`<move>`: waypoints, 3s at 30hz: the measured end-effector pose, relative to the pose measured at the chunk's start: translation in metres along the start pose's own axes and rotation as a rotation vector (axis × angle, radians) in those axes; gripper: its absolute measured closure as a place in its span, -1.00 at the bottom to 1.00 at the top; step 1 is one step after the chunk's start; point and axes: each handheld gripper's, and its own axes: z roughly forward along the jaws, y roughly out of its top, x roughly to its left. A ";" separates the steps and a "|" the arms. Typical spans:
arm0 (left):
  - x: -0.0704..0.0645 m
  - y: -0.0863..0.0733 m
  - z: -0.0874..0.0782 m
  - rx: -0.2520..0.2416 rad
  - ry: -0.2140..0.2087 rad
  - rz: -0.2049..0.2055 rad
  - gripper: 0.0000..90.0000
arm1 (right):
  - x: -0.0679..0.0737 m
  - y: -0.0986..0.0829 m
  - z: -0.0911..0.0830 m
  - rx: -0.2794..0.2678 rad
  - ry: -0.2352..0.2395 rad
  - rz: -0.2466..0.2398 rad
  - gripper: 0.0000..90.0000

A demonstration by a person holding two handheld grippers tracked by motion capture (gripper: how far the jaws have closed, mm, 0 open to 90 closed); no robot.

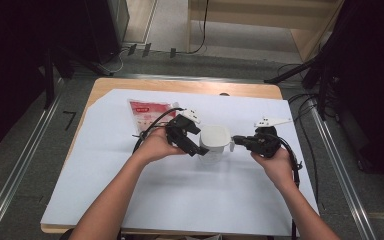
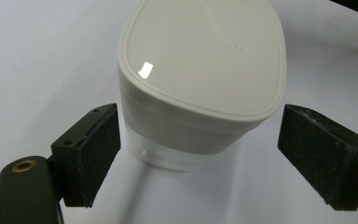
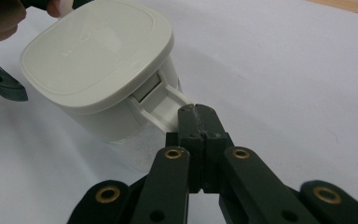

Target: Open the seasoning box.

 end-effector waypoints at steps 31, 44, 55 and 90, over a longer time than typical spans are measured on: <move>-0.003 0.009 0.003 0.012 0.037 -0.050 -0.60 | 0.003 0.000 0.000 0.005 -0.020 -0.012 1.00; -0.011 0.018 -0.003 0.055 0.090 -0.006 -0.55 | 0.004 0.000 0.000 0.005 -0.022 -0.012 1.00; -0.012 0.022 -0.003 0.066 0.092 0.002 -0.55 | 0.003 -0.001 -0.001 0.007 -0.033 -0.016 1.00; -0.044 0.079 -0.010 0.087 -0.038 0.138 0.89 | 0.006 -0.002 0.001 -0.006 -0.006 -0.015 1.00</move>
